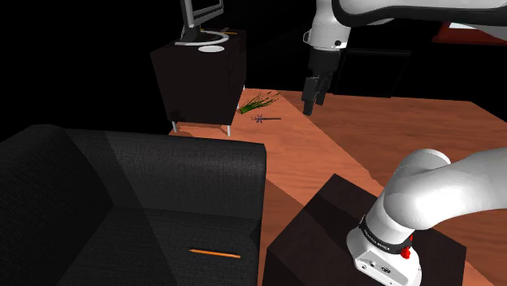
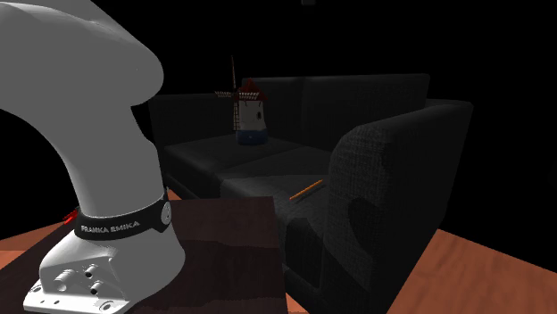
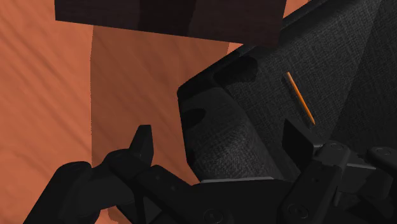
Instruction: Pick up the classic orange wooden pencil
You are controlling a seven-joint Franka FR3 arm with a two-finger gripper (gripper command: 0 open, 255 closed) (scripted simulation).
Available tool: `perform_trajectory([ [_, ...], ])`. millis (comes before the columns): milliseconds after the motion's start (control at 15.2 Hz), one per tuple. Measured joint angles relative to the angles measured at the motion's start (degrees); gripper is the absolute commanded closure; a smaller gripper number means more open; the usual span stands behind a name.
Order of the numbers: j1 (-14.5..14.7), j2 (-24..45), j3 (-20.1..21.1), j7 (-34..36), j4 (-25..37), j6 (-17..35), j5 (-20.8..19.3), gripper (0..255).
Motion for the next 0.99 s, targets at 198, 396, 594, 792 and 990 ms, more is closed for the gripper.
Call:
perform_trajectory([
  [198,0.59,-0.32,1.15,0.36,-2.14,2.16,0.35,0],
  [396,2.07,0.64,4.12,1.55,-5.05,6.89,1.31,0],
  [594,3.67,1.49,7.27,2.81,-8.57,12.20,2.25,0],
  [792,5.23,3.13,10.54,4.09,-11.79,17.90,3.05,0],
  [990,6.73,5.97,14.19,5.89,-13.63,23.47,3.70,0],
])
